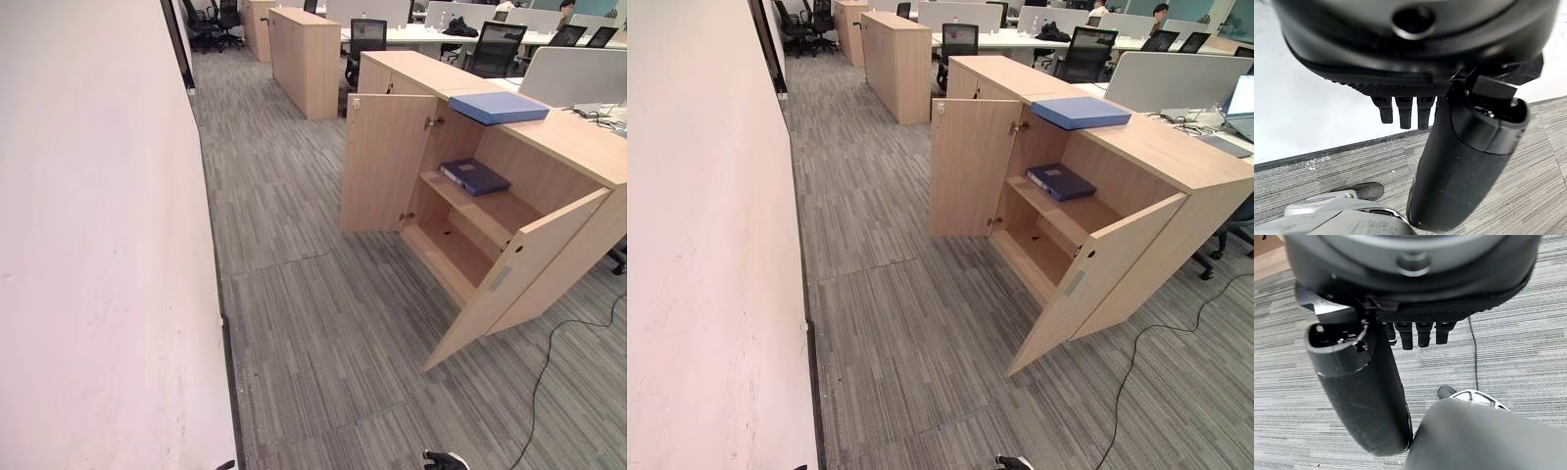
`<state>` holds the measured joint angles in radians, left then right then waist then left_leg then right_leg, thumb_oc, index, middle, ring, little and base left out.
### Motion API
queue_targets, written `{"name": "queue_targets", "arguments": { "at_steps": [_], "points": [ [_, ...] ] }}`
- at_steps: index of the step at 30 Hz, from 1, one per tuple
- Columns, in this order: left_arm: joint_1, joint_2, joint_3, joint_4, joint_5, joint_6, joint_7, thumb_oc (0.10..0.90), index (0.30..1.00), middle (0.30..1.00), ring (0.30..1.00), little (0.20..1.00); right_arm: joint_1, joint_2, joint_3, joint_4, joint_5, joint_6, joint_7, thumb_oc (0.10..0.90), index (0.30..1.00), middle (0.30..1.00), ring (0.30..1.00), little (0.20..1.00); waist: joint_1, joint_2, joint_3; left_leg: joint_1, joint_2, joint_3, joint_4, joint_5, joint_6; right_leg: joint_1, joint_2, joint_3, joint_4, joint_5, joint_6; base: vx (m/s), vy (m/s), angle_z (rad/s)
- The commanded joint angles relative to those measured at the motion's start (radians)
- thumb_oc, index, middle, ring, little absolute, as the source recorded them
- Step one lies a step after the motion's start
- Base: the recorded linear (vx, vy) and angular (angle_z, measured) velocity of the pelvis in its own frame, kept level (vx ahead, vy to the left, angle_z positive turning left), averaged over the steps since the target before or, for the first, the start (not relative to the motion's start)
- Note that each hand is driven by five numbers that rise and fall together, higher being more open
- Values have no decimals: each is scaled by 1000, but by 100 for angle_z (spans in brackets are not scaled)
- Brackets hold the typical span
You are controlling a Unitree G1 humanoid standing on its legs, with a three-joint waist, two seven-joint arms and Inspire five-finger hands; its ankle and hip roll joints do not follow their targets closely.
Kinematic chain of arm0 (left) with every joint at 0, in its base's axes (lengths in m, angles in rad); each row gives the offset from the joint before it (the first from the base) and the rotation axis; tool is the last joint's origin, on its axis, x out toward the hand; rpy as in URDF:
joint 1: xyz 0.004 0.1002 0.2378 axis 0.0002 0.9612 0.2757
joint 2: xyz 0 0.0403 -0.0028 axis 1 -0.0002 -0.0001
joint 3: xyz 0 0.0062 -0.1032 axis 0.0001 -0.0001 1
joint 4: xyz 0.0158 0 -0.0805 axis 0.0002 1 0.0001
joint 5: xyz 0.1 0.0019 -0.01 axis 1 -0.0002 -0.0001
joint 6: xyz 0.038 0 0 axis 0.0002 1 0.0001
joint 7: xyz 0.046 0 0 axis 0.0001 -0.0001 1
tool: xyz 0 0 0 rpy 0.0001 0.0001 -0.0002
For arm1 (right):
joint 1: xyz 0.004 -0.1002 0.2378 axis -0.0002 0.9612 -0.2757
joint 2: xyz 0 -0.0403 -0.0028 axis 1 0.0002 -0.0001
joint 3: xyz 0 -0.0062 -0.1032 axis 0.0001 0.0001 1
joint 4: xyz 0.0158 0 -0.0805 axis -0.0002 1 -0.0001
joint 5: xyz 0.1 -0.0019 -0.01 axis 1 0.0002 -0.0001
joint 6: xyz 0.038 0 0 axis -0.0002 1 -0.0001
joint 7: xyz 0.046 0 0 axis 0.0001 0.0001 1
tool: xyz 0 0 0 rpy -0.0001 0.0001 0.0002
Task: Put the empty folder in the office cabinet
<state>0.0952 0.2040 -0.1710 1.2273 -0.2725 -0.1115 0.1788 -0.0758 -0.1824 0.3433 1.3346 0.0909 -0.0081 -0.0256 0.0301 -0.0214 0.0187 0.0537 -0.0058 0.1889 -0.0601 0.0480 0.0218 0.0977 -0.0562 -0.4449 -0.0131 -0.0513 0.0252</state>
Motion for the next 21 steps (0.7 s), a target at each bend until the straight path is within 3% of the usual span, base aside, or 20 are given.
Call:
{"name": "queue_targets", "arguments": {
  "at_steps": [1, 21],
  "points": [
    [-70, -41, 11, 21, -41, -29, -31, 800, 900, 900, 900, 900, -48, 33, 41, 48, 5, 3, 12, 800, 900, 900, 900, 900, 4, -16, 18, 44, -12, 46, -27, -74, -40, 23, -39, -20, -74, 101, 91, 0, 0, 0],
    [-97, -46, 1, 101, -14, 13, -115, 800, 900, 900, 900, 900, -22, 9, 36, 48, -19, 16, 40, 800, 900, 900, 900, 900, -14, -11, 22, 53, -8, 44, -27, -85, -41, 27, -30, -13, -74, 95, 83, 0, 0, 0]
  ]
}}
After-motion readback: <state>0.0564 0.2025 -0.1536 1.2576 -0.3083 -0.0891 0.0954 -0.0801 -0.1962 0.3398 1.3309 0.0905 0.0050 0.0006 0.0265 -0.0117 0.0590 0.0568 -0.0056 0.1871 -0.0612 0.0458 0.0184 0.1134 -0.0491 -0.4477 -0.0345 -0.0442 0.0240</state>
